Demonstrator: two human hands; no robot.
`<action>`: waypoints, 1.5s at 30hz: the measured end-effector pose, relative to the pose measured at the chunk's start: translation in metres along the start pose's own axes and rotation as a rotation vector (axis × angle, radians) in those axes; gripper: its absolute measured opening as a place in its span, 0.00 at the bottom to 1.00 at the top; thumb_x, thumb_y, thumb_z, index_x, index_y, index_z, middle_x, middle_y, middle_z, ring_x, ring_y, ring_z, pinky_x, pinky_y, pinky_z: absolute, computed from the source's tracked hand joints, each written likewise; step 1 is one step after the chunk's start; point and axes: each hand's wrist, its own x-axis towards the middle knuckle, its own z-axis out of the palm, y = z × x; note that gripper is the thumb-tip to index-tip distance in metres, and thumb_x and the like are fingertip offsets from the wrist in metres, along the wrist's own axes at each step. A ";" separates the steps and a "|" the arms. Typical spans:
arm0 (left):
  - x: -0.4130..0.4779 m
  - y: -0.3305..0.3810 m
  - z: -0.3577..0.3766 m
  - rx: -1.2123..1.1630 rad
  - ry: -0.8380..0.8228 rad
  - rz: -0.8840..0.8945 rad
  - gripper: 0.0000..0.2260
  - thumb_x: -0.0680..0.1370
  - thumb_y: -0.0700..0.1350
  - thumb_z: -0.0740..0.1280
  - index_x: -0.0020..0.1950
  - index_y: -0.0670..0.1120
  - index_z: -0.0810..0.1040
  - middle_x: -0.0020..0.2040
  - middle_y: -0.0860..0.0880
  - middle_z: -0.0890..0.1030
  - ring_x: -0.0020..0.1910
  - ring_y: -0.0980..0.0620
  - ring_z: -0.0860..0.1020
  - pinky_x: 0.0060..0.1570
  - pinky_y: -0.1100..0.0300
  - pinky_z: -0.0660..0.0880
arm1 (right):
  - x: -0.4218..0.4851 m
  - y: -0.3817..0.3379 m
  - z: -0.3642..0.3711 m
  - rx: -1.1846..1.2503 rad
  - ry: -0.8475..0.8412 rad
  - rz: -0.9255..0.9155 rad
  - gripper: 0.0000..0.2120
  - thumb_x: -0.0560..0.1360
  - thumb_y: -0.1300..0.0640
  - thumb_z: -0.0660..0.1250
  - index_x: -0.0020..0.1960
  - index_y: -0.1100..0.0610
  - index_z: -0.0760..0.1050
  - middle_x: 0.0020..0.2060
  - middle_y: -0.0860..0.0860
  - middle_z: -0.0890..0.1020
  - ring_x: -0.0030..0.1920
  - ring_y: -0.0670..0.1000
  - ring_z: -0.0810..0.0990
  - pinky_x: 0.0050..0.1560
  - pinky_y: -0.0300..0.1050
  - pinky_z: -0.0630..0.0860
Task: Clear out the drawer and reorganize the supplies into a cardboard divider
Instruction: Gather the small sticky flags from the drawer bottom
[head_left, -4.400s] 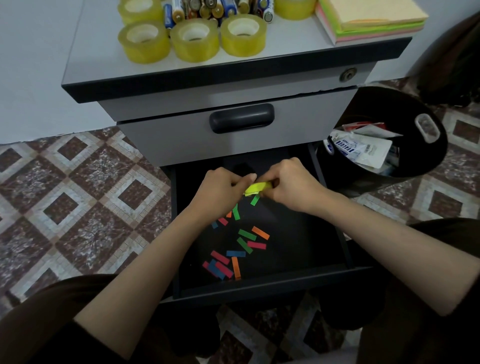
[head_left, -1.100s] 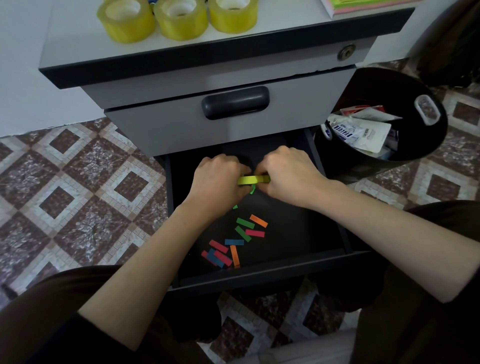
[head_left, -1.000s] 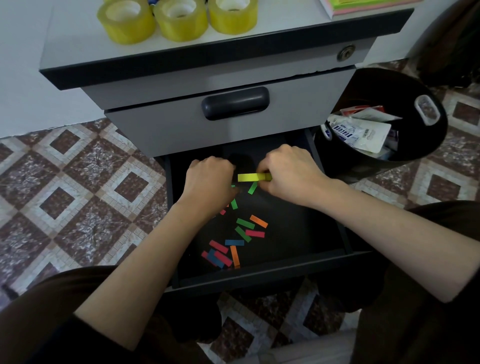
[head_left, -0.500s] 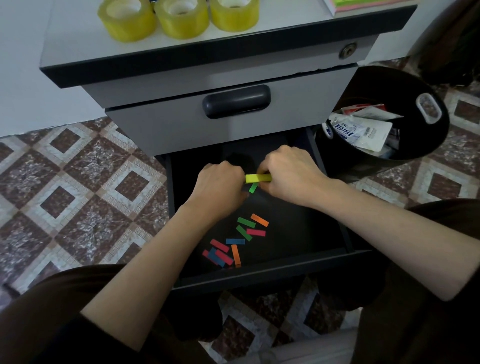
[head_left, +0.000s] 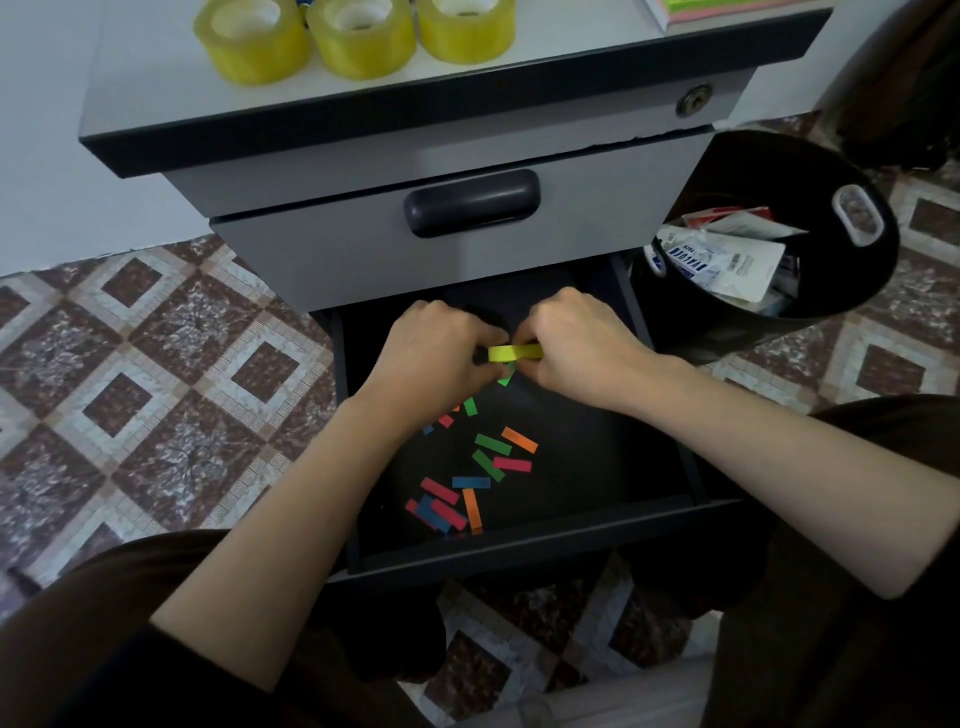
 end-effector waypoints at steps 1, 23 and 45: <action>0.000 0.001 0.000 -0.001 0.008 0.015 0.15 0.77 0.52 0.64 0.63 0.51 0.77 0.52 0.51 0.82 0.52 0.53 0.78 0.59 0.55 0.70 | 0.000 0.000 0.000 0.018 -0.006 0.003 0.08 0.75 0.57 0.66 0.50 0.59 0.82 0.38 0.52 0.78 0.36 0.50 0.74 0.29 0.37 0.64; -0.042 0.048 -0.090 0.069 0.082 -0.065 0.13 0.75 0.54 0.66 0.56 0.52 0.81 0.49 0.49 0.83 0.49 0.50 0.79 0.50 0.54 0.76 | -0.046 -0.022 -0.085 -0.046 0.091 -0.111 0.10 0.74 0.56 0.66 0.52 0.56 0.82 0.44 0.55 0.81 0.46 0.54 0.79 0.46 0.46 0.76; 0.042 0.080 -0.174 -0.193 0.548 0.078 0.17 0.75 0.49 0.69 0.61 0.45 0.76 0.61 0.48 0.74 0.62 0.51 0.70 0.61 0.60 0.64 | -0.036 0.050 -0.230 -0.040 0.370 0.003 0.12 0.73 0.55 0.68 0.56 0.55 0.81 0.51 0.55 0.81 0.51 0.56 0.77 0.49 0.46 0.69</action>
